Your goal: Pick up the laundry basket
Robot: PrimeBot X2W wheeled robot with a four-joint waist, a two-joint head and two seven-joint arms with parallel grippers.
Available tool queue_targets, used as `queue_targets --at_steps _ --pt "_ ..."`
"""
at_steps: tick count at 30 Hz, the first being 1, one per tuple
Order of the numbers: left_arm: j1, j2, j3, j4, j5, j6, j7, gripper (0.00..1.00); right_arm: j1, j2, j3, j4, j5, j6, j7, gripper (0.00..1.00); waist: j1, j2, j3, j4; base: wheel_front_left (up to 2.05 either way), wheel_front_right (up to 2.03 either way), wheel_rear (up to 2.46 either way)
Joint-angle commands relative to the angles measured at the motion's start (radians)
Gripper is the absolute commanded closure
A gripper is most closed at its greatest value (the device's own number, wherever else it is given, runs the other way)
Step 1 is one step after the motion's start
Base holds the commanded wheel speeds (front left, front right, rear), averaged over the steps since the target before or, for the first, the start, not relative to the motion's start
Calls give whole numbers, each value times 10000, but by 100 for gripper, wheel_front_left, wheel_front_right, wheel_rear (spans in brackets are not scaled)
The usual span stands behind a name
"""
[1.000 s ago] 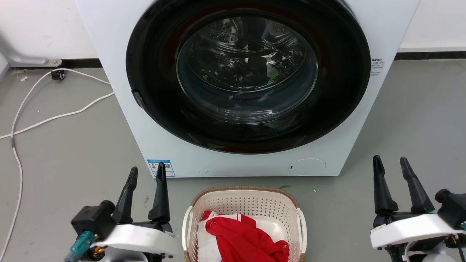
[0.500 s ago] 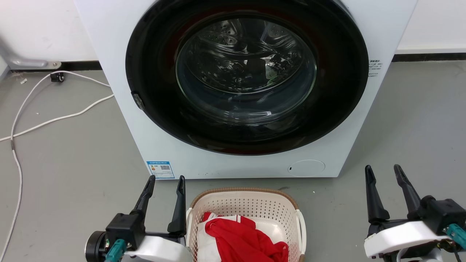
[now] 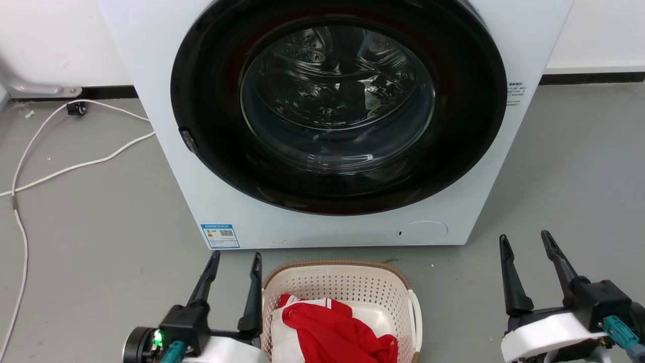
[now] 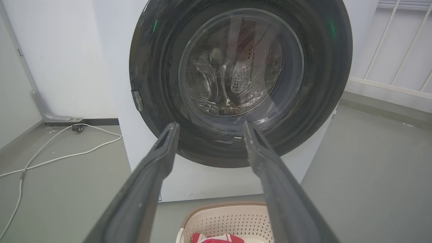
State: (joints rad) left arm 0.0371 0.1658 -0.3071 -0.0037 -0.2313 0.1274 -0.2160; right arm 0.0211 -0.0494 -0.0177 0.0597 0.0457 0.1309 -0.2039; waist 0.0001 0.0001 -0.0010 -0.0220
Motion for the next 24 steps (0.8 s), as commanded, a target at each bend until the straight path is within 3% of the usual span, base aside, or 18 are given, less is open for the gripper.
queue_targets --at_steps 1,9,24 --pt "154 -189 205 -5 -30 -14 -113 0 32 -18 -12 -43 -213 -3 -109 0 -1 -1 12 -2 0 0 0" --pt "331 -504 760 118 584 -540 -266 0 50 -16 -90 55 -560 -3 -287 0 -1 -1 58 -11 0 0 0" --pt "366 -732 779 366 1976 -716 -519 0 56 -14 -39 63 -1629 -3 -587 0 -1 -1 129 -10 0 0 0"
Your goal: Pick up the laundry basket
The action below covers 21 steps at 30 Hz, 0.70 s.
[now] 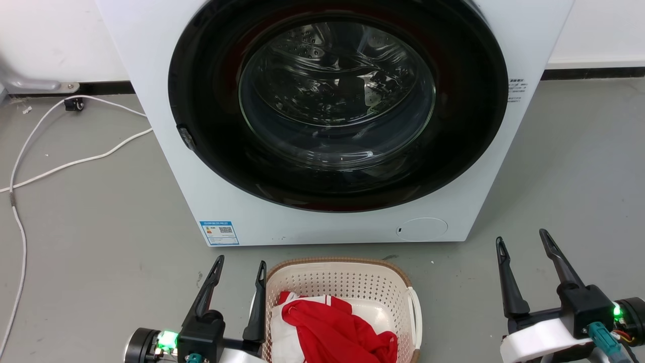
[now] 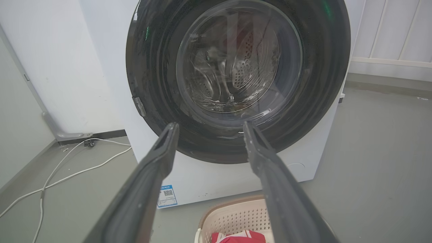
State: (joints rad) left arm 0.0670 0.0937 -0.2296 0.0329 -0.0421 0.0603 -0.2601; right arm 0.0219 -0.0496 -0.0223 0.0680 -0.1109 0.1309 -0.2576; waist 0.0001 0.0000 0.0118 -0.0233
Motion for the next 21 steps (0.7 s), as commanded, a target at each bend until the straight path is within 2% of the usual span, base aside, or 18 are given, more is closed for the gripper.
queue_targets --at_steps 1,21 --pt "65 -26 31 8 87 -55 -76 0 41 -12 -3 -7 -46 -3 -47 0 -1 0 -1 5 0 0 0" --pt "191 -265 385 98 21 -382 -67 0 -23 -12 80 172 203 -5 -59 0 -1 0 87 -38 0 0 0"
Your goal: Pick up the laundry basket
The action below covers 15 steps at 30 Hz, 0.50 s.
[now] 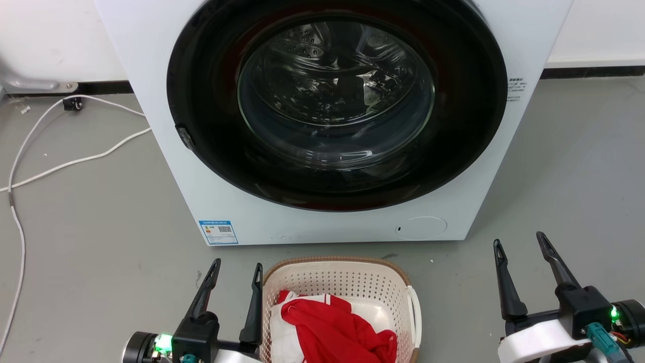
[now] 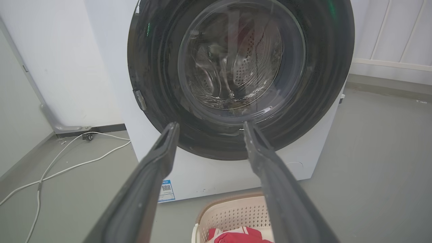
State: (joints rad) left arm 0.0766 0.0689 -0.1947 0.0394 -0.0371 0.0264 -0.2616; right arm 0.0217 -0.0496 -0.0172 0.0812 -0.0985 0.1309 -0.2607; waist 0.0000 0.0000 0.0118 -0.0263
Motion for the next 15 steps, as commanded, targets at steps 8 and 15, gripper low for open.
queue_targets --at_steps 8,15 --pt "-383 -57 302 370 -90 -186 -41 0 -532 -11 70 10 6 -3 119 0 0 0 1135 -53 0 0 0" --pt "-1577 -9 855 1208 -402 -610 -41 0 -1538 -11 213 264 225 -5 426 0 0 0 2958 -90 0 0 0"
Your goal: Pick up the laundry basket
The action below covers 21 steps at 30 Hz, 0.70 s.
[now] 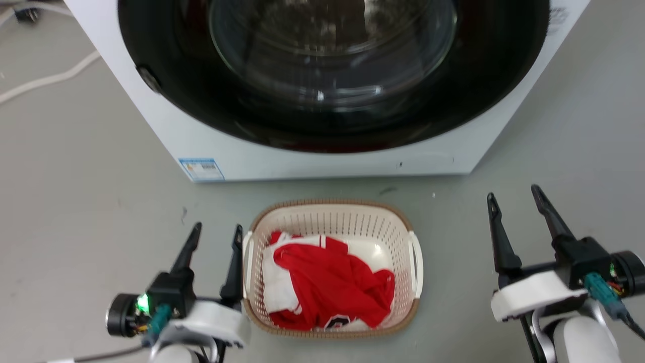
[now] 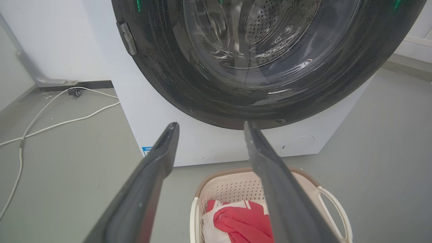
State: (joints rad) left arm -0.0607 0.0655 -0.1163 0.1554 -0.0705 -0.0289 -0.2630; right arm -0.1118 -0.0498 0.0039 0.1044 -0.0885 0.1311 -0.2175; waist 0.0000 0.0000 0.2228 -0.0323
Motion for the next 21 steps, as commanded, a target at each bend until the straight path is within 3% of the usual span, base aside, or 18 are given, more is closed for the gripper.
queue_targets --at_steps 1,13,21 --pt "-422 20 217 237 -174 -130 -28 0 -369 -7 15 101 163 -6 26 0 0 0 1100 -32 0 0 0" --pt "-3392 870 608 3452 -217 -797 -28 0 -2547 -7 472 1794 449 -6 1165 0 0 0 3629 -92 0 0 0" --pt "-5693 1458 -792 6454 -785 -1008 168 0 -3961 -4 610 3586 639 -7 2063 0 0 0 4714 20 0 0 0"
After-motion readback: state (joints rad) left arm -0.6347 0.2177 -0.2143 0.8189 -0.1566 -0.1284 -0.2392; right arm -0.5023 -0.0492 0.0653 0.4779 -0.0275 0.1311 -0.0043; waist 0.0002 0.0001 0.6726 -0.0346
